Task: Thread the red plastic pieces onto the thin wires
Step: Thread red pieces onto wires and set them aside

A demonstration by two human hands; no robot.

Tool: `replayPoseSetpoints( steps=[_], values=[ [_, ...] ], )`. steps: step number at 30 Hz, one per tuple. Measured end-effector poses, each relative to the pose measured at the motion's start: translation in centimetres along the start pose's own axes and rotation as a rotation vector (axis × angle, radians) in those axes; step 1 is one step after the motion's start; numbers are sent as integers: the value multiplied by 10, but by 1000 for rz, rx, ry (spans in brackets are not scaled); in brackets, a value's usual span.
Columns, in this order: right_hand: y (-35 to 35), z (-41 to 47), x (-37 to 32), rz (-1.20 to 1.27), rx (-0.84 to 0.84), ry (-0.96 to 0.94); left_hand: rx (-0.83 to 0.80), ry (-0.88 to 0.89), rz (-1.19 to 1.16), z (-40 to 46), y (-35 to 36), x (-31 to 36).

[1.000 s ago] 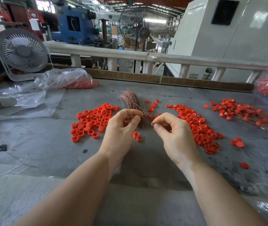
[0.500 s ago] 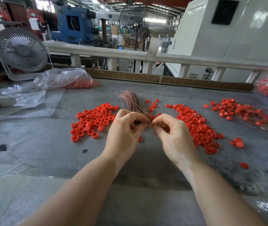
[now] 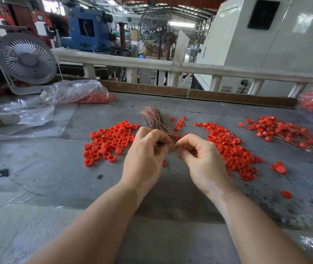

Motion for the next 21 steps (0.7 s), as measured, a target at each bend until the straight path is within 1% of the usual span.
replayPoseSetpoints(
  steps=[3, 6, 12, 21],
  values=[
    [0, -1, -2, 60, -18, 1, -7, 0, -5, 0, 1, 1],
    [-1, -1, -1, 76, 0, 1, -3, -1, -51, 0, 1, 2],
    [-3, -1, 2, 14, 46, 22, 26, -30, -80, 1, -1, -1],
    [-3, -2, 0, -22, 33, 24, -3, -21, -53, -1, -1, 0]
  ],
)
Point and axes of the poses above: each hand's wrist, its own z-axis towards the middle knuckle, its own y-axis out of the palm, x = y × z, the point moved 2 cm from there along z, towards the middle knuckle, and after that the axes turned 5 degrees about -x, right-handed, at the moved point
